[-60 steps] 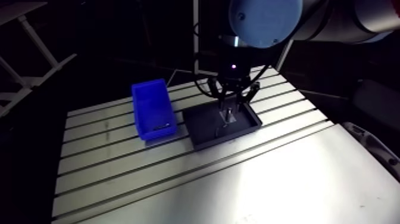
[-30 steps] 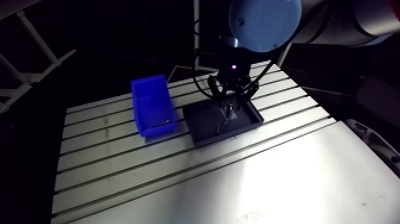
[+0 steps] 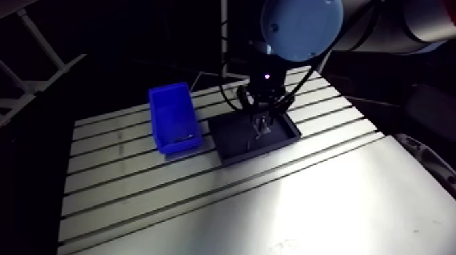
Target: Pick up the M10 bolt from the tray and put it into the blue bin.
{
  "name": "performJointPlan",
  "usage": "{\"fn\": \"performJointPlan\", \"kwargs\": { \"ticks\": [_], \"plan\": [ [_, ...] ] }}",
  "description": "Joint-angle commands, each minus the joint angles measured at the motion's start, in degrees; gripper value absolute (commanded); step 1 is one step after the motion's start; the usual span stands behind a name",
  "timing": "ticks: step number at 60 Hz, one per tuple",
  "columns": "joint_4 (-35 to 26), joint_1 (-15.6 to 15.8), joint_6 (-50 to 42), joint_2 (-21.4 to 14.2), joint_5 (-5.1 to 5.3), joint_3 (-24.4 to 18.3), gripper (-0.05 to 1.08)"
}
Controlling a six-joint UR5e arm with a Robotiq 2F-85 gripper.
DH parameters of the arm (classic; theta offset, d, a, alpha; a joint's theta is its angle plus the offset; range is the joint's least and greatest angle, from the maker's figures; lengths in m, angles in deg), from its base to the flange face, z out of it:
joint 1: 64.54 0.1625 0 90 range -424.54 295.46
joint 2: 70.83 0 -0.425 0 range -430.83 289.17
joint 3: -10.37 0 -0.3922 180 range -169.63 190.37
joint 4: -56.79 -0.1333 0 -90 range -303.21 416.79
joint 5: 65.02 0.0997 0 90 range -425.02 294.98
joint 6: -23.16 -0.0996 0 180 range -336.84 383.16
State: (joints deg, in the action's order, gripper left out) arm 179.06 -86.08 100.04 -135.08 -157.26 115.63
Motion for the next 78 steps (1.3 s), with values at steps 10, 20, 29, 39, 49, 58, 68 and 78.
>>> {"fn": "performJointPlan", "kwargs": {
  "ticks": [10,20,29,39,49,58,68,78],
  "plan": [
    [0.13,0.00,0.33,0.23,0.00,0.08,0.57],
    [0.13,0.00,0.33,0.23,0.00,0.08,0.58],
    [0.13,-0.08,0.33,0.23,0.00,0.08,0.60],
    [0.13,-0.09,0.33,0.23,-0.08,0.17,0.61],
    [0.13,-0.09,0.33,0.23,-0.09,0.17,0.63],
    [0.14,-0.16,0.33,0.23,-0.09,0.18,0.63],
    [0.21,-0.18,0.33,0.23,-0.09,0.17,0.64],
    [0.21,-0.18,0.33,0.32,-0.09,0.17,0.65]
  ]
}}
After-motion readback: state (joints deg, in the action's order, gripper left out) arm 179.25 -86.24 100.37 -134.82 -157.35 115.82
